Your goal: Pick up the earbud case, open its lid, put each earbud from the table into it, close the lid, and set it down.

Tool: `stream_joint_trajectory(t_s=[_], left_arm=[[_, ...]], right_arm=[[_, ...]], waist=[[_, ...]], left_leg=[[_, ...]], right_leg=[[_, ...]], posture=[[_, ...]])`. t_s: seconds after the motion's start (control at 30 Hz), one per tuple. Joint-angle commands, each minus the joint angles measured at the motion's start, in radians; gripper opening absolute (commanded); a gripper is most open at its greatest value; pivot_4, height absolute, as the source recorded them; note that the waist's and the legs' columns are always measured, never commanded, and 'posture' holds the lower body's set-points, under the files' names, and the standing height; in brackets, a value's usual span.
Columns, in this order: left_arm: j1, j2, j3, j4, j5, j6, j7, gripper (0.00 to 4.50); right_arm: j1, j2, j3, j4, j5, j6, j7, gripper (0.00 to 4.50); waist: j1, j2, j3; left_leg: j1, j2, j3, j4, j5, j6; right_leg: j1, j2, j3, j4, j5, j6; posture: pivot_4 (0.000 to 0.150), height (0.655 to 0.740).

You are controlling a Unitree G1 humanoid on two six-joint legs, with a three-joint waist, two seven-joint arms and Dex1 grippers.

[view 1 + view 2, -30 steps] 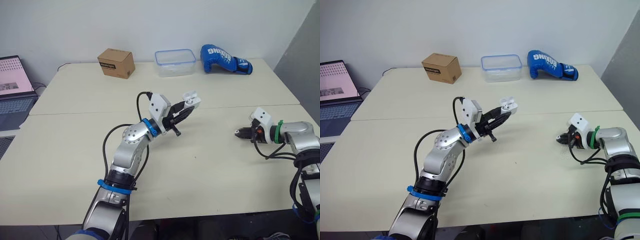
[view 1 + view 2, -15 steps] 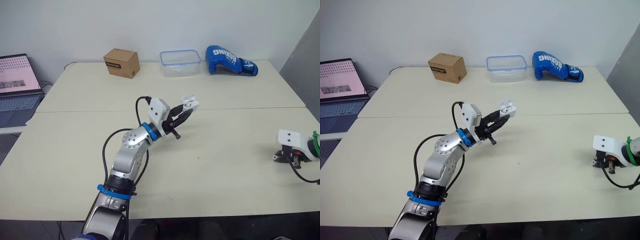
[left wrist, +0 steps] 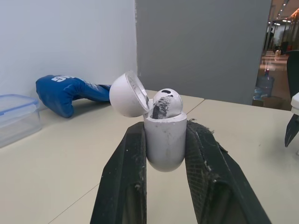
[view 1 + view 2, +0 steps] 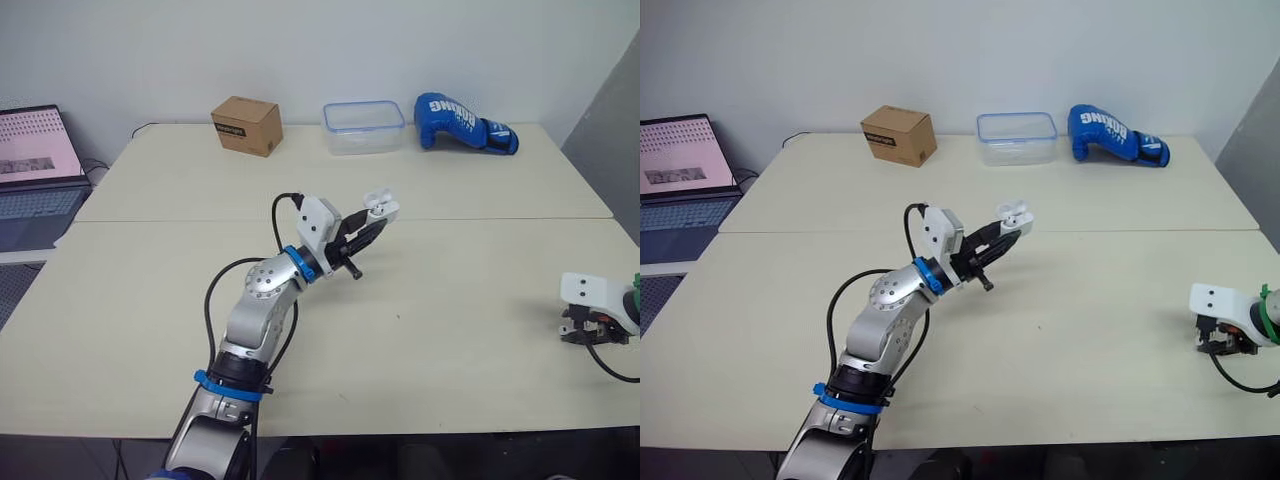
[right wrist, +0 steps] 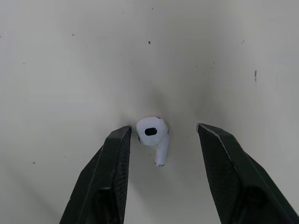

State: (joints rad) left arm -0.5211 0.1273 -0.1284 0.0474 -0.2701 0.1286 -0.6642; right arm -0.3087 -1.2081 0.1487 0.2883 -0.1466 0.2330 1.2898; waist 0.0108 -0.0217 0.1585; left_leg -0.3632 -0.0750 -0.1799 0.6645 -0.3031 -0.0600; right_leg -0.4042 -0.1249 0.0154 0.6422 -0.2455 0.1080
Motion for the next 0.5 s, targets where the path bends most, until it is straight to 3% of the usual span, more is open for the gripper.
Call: stream_joint_trajectory(t_s=[0.03, 0.33, 0.43, 0.5], left_arm=[[-0.019, -0.014, -0.003, -0.04, -0.008, -0.002, 0.01, 0.74], [0.001, -0.026, -0.021, -0.063, -0.003, -0.001, 0.023, 0.74], [0.005, -0.026, -0.025, -0.068, -0.005, 0.0, 0.026, 0.74], [0.003, -0.026, -0.024, -0.068, -0.005, 0.0, 0.026, 0.74]], right_arm=[[0.027, 0.018, 0.069, -0.022, -0.031, 0.01, 0.048, 2.39], [0.005, 0.039, 0.099, -0.008, -0.089, 0.001, 0.052, 2.39], [-0.01, 0.053, 0.103, -0.005, -0.102, 0.0, 0.05, 1.79], [-0.008, 0.054, 0.101, -0.006, -0.107, -0.001, 0.056, 1.11]], waist=[[0.0, 0.0, 0.0], [0.0, -0.004, -0.001], [-0.001, -0.007, -0.002], [-0.004, -0.011, -0.005]], left_leg=[[0.0, 0.0, 0.0, 0.0, 0.0, 0.0], [0.0, 0.0, 0.0, 0.0, 0.0, 0.0], [0.0, 0.0, 0.0, 0.0, 0.0, 0.0], [0.0, 0.001, 0.0, 0.0, 0.0, 0.0]], right_leg=[[0.0, 0.0, 0.0, 0.0, 0.0, 0.0], [0.0, 0.0, 0.0, 0.0, 0.0, 0.0], [0.0, 0.0, 0.0, 0.0, 0.0, 0.0], [0.0, 0.0, 0.0, 0.0, 0.0, 0.0]], posture=[[0.15, 0.74], [0.15, 0.74], [0.15, 0.74], [0.15, 0.74]])
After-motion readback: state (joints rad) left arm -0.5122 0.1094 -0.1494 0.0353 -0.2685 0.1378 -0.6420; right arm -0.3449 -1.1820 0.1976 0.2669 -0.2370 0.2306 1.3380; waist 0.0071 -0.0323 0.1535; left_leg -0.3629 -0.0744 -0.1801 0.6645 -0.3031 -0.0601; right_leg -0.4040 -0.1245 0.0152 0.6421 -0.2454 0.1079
